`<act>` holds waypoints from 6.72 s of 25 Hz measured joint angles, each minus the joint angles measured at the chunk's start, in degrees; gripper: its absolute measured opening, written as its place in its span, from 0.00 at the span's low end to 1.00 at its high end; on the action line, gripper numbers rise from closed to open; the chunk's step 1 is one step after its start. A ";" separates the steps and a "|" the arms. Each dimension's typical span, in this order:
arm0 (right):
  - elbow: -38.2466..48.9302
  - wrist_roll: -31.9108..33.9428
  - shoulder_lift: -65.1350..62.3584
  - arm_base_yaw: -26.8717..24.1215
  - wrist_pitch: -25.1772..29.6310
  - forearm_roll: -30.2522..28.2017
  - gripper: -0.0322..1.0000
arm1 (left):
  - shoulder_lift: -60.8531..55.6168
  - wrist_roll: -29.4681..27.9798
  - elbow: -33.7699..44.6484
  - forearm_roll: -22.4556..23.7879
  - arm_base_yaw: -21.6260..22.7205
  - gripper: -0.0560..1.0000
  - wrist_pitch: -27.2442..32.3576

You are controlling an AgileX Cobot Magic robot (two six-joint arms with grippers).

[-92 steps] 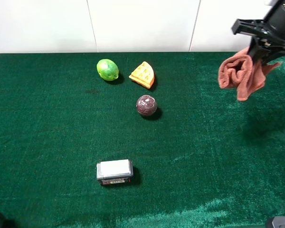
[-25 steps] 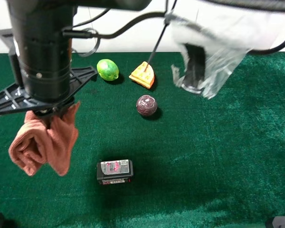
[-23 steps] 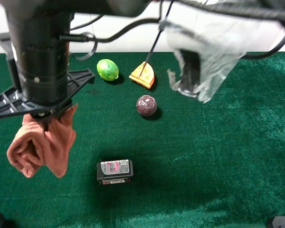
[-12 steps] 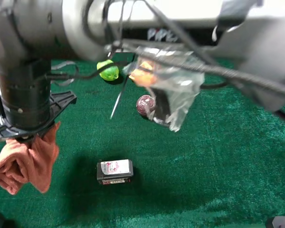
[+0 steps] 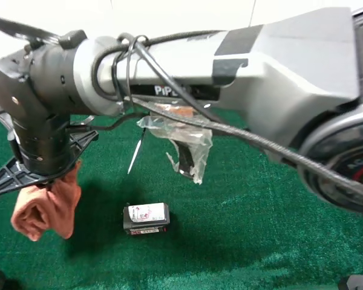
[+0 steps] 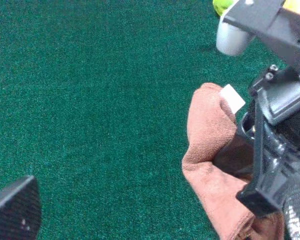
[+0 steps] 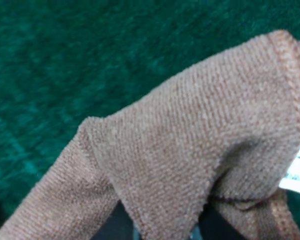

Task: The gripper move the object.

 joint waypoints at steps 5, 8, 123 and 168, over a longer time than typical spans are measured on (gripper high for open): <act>0.00 1.07 1.81 -0.13 -1.34 -3.63 0.10 | 0.00 0.00 0.00 0.00 0.00 0.99 0.00; 0.00 1.33 3.18 -0.51 -2.00 -4.12 0.10 | 0.00 0.00 0.00 0.00 0.00 0.99 0.00; 50.08 -7.31 -69.18 -37.98 23.24 -11.92 0.70 | 0.00 0.00 0.00 0.00 0.00 0.99 0.00; 79.15 -4.00 -132.98 -73.34 12.66 -11.90 0.70 | 0.00 0.00 0.00 0.00 0.00 0.99 0.00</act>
